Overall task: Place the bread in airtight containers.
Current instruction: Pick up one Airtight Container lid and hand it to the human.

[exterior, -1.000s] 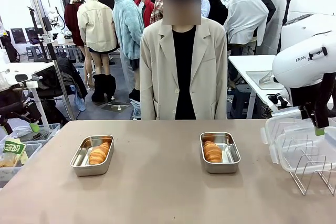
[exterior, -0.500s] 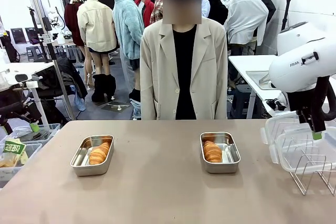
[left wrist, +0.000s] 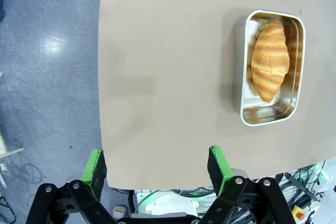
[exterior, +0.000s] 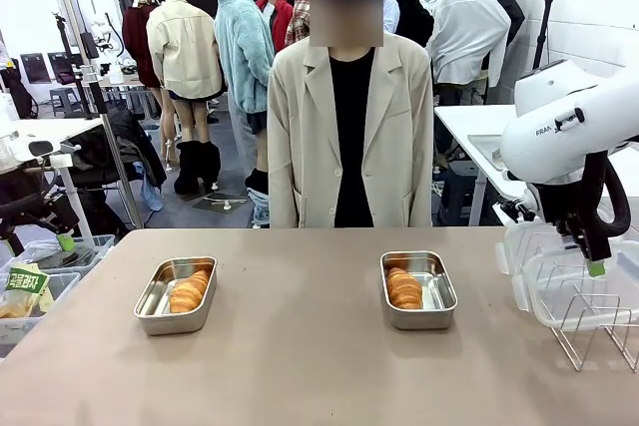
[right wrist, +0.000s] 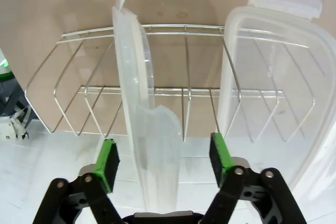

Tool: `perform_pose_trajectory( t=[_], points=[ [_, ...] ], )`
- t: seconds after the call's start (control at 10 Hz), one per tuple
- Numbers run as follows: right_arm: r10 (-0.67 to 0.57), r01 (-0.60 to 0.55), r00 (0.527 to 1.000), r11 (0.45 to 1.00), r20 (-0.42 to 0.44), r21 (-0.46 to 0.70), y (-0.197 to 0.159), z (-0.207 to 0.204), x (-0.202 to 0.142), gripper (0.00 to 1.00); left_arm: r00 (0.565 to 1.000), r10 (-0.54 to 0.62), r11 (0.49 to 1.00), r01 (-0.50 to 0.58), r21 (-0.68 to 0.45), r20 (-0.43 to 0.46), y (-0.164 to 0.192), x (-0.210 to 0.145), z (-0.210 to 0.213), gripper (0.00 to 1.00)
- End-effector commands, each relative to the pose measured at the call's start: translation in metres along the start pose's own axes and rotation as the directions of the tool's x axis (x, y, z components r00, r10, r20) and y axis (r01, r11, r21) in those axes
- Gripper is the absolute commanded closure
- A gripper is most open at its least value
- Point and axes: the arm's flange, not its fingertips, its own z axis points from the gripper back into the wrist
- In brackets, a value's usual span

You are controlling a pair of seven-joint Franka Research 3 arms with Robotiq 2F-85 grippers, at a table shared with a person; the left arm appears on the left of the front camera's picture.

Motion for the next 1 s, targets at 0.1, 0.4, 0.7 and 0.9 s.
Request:
perform_pose_trajectory(
  t=[0.1,0.4,0.7,0.9],
  points=[
    [0.009,-0.009,1.0,1.0,0.023,0.019,0.002,0.007,-0.004,0.71,1.0,0.018,1.0,-0.018,0.013,0.013,0.0,0.0,-0.001,0.0],
    [-0.001,0.001,1.0,1.0,0.02,0.006,0.005,0.009,-0.005,1.0,1.0,0.018,1.0,-0.018,0.013,0.013,0.0,0.0,-0.001,0.0],
    [-0.008,0.008,1.0,1.0,0.01,0.001,0.009,0.011,-0.007,1.0,1.0,0.018,1.0,-0.018,0.013,0.013,0.0,0.0,-0.001,0.0],
    [-0.02,0.02,1.0,1.0,0.012,-0.011,0.013,0.015,-0.009,1.0,1.0,0.018,1.0,-0.018,0.013,0.013,0.0,0.0,-0.001,0.0]
  ],
)
